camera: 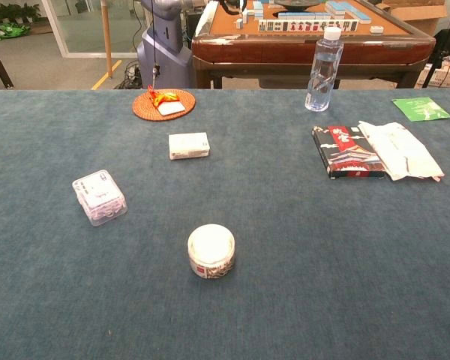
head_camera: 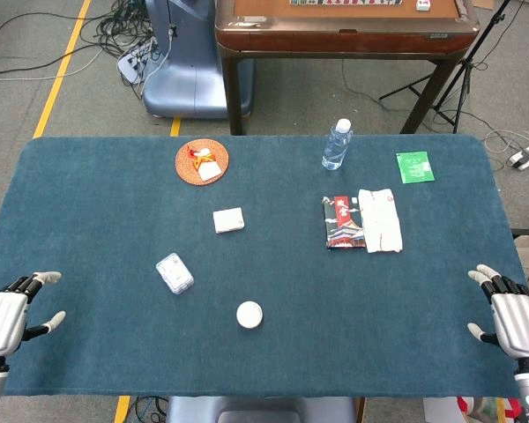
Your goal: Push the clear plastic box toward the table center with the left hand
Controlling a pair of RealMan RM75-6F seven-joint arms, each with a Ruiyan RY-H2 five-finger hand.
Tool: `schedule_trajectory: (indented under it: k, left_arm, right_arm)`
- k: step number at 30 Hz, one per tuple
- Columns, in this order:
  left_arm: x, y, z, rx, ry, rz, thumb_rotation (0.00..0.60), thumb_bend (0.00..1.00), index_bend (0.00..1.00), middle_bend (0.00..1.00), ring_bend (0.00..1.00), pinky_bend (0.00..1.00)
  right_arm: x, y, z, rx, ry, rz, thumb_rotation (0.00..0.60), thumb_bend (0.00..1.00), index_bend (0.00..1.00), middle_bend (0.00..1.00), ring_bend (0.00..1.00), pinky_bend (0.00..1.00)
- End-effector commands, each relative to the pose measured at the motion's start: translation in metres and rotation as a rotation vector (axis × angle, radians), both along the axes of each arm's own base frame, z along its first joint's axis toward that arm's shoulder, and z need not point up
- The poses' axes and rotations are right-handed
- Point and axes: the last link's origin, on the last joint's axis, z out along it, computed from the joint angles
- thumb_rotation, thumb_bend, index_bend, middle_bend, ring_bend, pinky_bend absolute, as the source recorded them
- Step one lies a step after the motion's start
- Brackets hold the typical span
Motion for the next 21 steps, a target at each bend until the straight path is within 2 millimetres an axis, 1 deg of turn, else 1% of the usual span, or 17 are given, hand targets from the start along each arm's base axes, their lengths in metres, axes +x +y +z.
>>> schedule_trajectory:
  k: [1,2,4,6,8,10,13,16,18,19,21]
  left_arm:
    - [0.001,0.0,-0.001,-0.001,0.008,-0.005,0.6,0.17,0.42,0.39,0.41,0.56]
    - [0.001,-0.001,-0.001,0.0,0.007,-0.006,0.6,0.17,0.4,0.39,0.41,0.56]
    - [0.002,0.0,-0.002,0.0,-0.005,-0.011,0.6,0.17,0.33,0.39,0.41,0.56]
    - [0.002,0.001,-0.003,-0.008,-0.008,-0.013,0.6,0.17,0.2,0.39,0.41,0.56]
    - [0.003,0.005,-0.004,-0.016,-0.005,-0.022,0.6,0.17,0.11,0.39,0.41,0.56]
    - [0.007,0.01,-0.005,-0.016,-0.006,-0.037,0.6,0.17,0.07,0.39,0.41,0.56]
    - [0.015,0.019,-0.009,-0.015,-0.018,-0.048,0.6,0.17,0.05,0.39,0.39,0.55]
    - [0.021,0.028,-0.014,-0.034,-0.018,-0.058,0.6,0.17,0.04,0.39,0.33,0.45]
    - [0.025,0.036,-0.018,-0.056,0.006,-0.06,0.6,0.17,0.02,0.38,0.26,0.39]
    - [0.027,0.04,-0.019,-0.063,0.014,-0.061,0.6,0.15,0.01,0.34,0.22,0.35]
    - [0.032,0.048,-0.022,-0.076,0.024,-0.062,0.6,0.1,0.0,0.24,0.15,0.26]
  right_arm:
    - [0.001,-0.001,0.0,-0.001,0.0,0.008,0.6,0.0,0.22,0.19,0.21,0.32]
    - [0.002,0.0,0.001,-0.002,-0.002,0.009,0.6,0.0,0.22,0.19,0.21,0.32]
    - [0.003,0.001,0.002,-0.006,-0.008,0.011,0.6,0.0,0.22,0.19,0.21,0.32]
    - [0.002,0.002,0.005,-0.019,-0.013,0.009,0.6,0.0,0.22,0.19,0.21,0.32]
    - [0.002,0.004,0.008,-0.035,-0.014,0.007,0.6,0.0,0.22,0.19,0.21,0.32]
    - [0.003,0.005,0.012,-0.053,-0.019,0.012,0.6,0.0,0.22,0.19,0.21,0.32]
    - [0.003,0.006,0.016,-0.072,-0.017,0.016,0.6,0.0,0.22,0.19,0.21,0.32]
    - [0.006,0.008,0.018,-0.082,-0.017,0.024,0.6,0.0,0.22,0.19,0.21,0.32]
    - [0.008,0.009,0.019,-0.091,-0.02,0.034,0.6,0.0,0.22,0.19,0.21,0.32]
    - [0.008,0.01,0.02,-0.094,-0.021,0.036,0.6,0.0,0.22,0.19,0.21,0.32]
    - [0.008,0.011,0.021,-0.097,-0.024,0.036,0.6,0.0,0.22,0.2,0.21,0.32]
